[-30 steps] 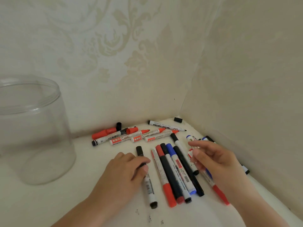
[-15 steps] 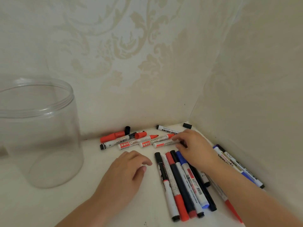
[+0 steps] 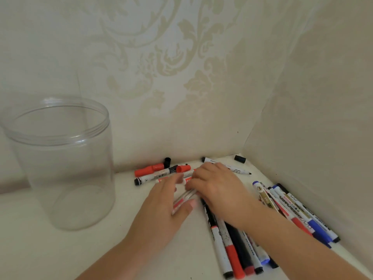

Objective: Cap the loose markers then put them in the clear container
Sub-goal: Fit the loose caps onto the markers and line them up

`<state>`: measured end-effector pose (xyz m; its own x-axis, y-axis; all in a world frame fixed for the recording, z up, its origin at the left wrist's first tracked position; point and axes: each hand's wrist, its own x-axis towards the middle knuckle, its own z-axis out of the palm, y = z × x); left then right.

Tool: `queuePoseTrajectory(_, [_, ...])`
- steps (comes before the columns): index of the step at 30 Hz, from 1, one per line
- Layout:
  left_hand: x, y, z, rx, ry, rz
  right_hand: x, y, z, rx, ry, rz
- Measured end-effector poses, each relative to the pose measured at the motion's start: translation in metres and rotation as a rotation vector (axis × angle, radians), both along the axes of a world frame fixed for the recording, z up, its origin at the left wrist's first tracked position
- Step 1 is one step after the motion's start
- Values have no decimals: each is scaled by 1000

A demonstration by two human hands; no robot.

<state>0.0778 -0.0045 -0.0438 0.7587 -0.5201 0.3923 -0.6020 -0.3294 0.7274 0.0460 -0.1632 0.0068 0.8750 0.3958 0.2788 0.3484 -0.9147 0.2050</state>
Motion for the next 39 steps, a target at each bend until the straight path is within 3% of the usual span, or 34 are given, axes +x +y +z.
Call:
queuePoseTrajectory(3, [-2, 2, 4, 15, 1, 11, -1, 20, 2, 171, 129, 150])
queuePoseTrajectory(6, [3, 8, 5, 59, 26, 166, 6, 11, 17, 640, 179, -59])
queuePoseTrajectory(8, [7, 11, 4, 38, 46, 244, 17, -3, 22, 724, 72, -249])
queuePoseTrajectory(11, [9, 12, 6, -43, 98, 285, 39, -14, 17, 657, 93, -450])
queuePoseTrajectory(16, [11, 13, 6, -79, 117, 299, 58, 1, -12, 347, 244, -382])
queuePoseTrajectory(24, [11, 12, 6, -65, 143, 280, 57, -2, -14, 401, 112, -258])
queuePoseTrajectory(26, [11, 14, 7, -69, 140, 249, 47, -2, -10, 593, 25, -269])
queuePoseTrajectory(28, [10, 16, 9, -77, 125, 169, 24, 0, 2, 934, -30, -342])
queuePoseTrajectory(30, [8, 16, 10, -71, 105, 80, -9, -1, 11, 1204, 22, -415])
queuePoseTrajectory(33, [5, 12, 9, -44, 54, -37, -59, -3, 9, 1358, 110, -528])
queuePoseTrajectory(36, [2, 7, 8, 7, -18, -137, -84, -4, 1, 1543, 52, -586])
queuePoseTrajectory(39, [-2, 6, 8, 24, -60, -173, -92, -1, -4, 1591, -6, -608])
